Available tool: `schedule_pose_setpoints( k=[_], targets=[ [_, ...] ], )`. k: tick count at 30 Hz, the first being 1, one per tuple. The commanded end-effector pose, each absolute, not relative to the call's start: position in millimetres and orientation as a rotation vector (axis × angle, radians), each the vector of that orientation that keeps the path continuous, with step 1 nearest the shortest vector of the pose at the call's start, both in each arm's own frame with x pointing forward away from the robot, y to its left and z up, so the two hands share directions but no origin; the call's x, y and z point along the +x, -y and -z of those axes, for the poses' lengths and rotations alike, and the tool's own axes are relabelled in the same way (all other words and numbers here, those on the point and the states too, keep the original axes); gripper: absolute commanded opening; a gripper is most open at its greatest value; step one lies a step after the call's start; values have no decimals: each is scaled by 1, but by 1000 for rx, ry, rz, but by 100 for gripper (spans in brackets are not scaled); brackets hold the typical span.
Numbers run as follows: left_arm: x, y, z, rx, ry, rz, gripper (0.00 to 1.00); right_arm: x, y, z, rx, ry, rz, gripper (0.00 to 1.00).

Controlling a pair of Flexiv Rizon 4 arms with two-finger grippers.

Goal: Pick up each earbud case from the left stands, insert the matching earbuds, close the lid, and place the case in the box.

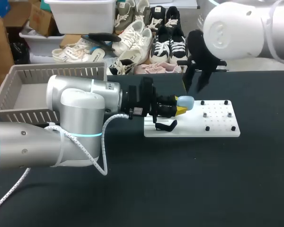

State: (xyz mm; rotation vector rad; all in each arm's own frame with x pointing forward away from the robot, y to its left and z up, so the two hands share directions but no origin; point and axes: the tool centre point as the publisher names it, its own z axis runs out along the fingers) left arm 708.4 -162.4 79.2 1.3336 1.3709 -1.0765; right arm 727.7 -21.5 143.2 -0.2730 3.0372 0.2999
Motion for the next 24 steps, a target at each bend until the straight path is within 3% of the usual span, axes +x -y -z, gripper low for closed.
schedule_pose_setpoints(
  k=[1, 10, 24],
  targets=[
    [708, 162, -79, 1332, -1369, 1077, 0, 709, 46, -166, -204, -2908, -332, 35],
    [708, 158, -81, 1331, -1368, 1068, 0, 693, 90, -158, -8, -2905, -381, 35],
    [696, 73, -121, 1273, -1435, 828, 0, 672, 116, -125, 145, -2980, -417, 35]
  ],
)
